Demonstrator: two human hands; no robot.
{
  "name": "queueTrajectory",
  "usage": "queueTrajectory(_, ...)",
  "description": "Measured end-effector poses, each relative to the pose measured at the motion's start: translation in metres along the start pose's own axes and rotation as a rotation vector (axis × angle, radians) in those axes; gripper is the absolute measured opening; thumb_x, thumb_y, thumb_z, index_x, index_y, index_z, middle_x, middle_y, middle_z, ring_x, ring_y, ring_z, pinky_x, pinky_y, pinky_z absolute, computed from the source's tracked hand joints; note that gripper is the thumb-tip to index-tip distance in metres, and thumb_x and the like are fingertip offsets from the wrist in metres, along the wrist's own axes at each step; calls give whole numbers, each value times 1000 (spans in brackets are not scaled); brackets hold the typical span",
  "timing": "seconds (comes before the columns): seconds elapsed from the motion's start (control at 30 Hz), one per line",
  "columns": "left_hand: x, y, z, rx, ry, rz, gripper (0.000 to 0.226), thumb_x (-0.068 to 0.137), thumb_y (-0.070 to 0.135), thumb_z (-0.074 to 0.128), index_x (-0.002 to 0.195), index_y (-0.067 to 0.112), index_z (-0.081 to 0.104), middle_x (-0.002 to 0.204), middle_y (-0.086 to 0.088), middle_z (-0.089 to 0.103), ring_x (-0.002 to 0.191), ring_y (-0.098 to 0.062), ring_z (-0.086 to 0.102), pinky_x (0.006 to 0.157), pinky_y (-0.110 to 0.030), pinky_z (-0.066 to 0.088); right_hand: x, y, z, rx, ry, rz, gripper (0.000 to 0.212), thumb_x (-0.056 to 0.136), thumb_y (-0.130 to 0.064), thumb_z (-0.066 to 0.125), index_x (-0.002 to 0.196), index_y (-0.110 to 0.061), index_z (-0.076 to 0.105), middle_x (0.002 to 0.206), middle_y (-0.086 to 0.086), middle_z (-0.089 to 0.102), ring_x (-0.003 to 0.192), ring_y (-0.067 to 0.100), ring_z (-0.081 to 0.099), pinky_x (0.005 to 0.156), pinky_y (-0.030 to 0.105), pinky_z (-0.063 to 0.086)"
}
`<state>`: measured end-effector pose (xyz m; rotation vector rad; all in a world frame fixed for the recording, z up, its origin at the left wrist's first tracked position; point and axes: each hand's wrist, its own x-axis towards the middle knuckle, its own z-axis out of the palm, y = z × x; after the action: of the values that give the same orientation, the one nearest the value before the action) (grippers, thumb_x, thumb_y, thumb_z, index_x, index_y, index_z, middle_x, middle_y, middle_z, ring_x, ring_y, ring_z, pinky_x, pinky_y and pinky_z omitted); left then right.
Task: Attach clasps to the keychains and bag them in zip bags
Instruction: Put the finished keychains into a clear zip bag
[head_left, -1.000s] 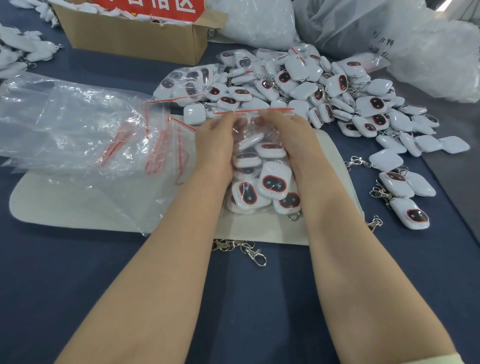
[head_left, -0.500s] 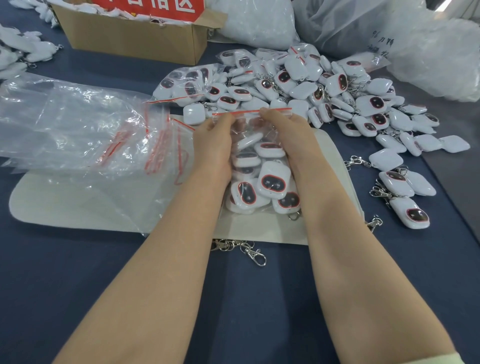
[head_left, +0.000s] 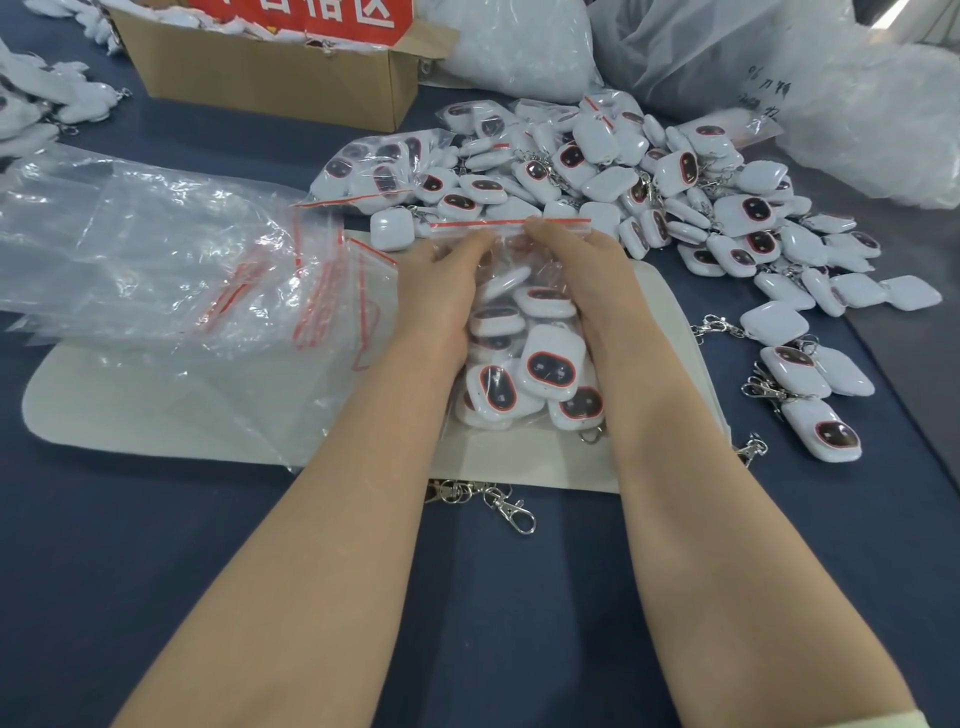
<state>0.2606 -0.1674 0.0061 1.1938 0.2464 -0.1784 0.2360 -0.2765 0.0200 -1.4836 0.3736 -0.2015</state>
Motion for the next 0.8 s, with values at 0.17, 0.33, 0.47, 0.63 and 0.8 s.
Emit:
queueTrajectory(0.17,-1,-1,1,-10,6,18,31,81,14,71,107,0,63,102,-20,69,82,-29,68,57,-34,57,0,1,-1,-84,-20,-1,18,88,-20,65,83,-5,75,81,15,74,68,23,69,66,29,57)
queueTrajectory(0.33,0,0,0,17,6,24,19,82,16,70,97,6,63,97,-16,69,82,-28,69,59,-35,58,1,0,-2,-102,-11,0,16,86,-18,67,82,-5,74,79,14,74,67,23,70,63,31,59)
queueTrajectory(0.47,0,-1,1,15,6,48,9,83,14,70,83,11,61,82,-11,66,64,-21,65,48,-27,54,0,0,-1,-102,-6,-10,17,88,-15,66,88,0,73,92,23,72,80,32,69,80,44,57)
queueTrajectory(0.63,-1,-1,1,33,-12,45,8,82,14,70,84,10,64,85,-12,69,70,-23,66,57,-31,55,-1,0,-3,-123,11,-35,17,89,-15,64,88,0,73,87,20,73,72,25,69,68,33,57)
queueTrajectory(0.8,-4,0,1,15,-88,28,6,83,8,68,77,8,68,66,-4,71,56,-15,68,46,-23,53,-3,0,-2,-66,-7,-40,30,89,-16,64,101,12,67,96,28,69,72,27,66,69,35,55)
